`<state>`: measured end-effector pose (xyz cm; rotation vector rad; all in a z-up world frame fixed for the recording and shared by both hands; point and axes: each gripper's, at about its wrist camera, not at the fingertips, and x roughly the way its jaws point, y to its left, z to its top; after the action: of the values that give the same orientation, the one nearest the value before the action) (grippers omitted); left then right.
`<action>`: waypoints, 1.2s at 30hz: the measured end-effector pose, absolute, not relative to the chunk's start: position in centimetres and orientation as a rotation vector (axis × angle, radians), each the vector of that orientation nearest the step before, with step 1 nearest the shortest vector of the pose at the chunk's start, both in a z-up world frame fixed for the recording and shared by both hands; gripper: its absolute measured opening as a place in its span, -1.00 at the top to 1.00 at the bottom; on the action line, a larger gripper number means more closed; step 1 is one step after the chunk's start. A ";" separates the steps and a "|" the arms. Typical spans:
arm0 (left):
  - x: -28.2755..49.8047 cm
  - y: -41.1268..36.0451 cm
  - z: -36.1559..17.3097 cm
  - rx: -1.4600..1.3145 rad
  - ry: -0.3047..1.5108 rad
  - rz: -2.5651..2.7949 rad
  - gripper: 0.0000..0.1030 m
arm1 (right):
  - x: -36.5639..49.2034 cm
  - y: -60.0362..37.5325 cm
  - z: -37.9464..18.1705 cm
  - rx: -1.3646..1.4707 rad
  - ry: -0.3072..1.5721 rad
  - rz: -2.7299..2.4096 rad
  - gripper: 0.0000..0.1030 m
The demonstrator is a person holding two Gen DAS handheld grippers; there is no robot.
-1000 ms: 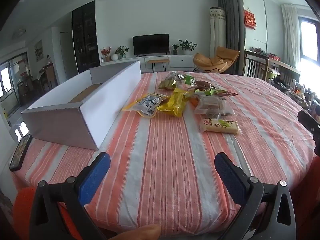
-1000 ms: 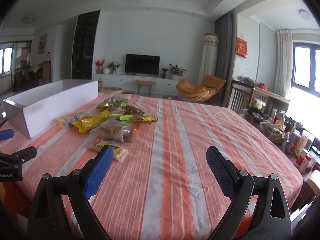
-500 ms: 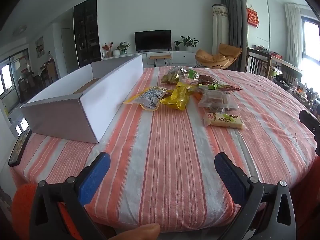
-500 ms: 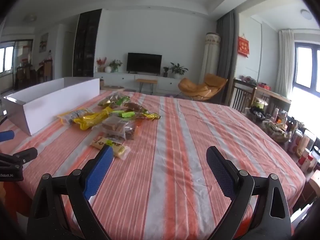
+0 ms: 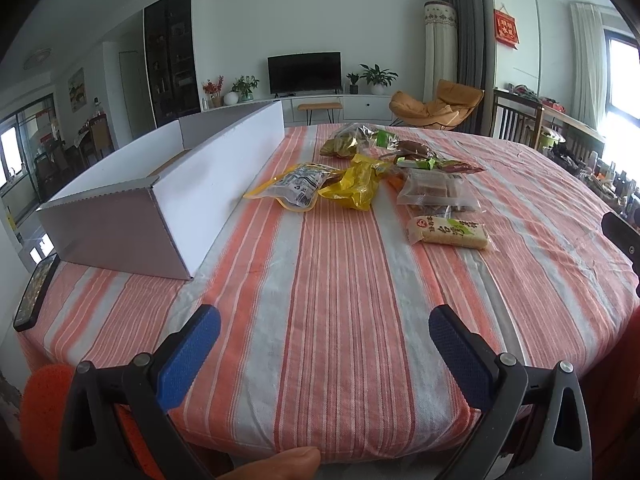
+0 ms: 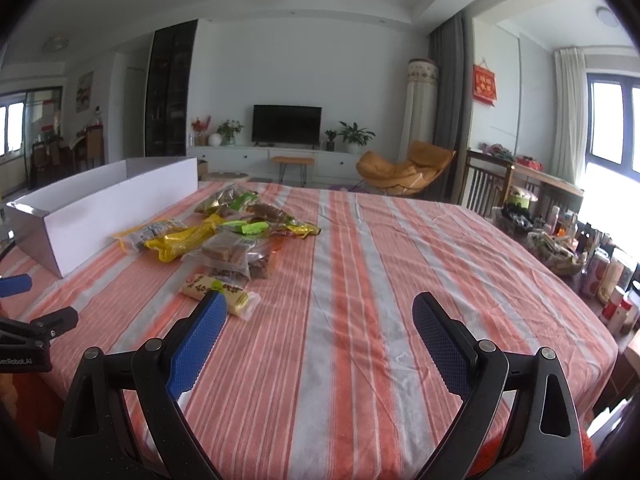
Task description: Organize snacks
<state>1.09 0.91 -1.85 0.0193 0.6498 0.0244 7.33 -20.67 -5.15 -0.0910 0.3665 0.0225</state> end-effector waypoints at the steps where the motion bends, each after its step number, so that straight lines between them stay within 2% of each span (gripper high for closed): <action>1: 1.2 1.0 -1.9 0.017 0.651 0.025 -1.00 | 7.4 -20.7 -5.2 -0.090 0.368 0.023 -0.86; 36: 1.6 0.7 -2.5 0.025 0.681 0.023 -1.00 | 7.3 -20.0 -5.4 -0.111 0.377 0.045 -0.86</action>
<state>1.56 0.66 -2.50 0.0246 0.6807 0.0228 7.26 -20.04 -5.39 -0.1112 0.3774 0.0452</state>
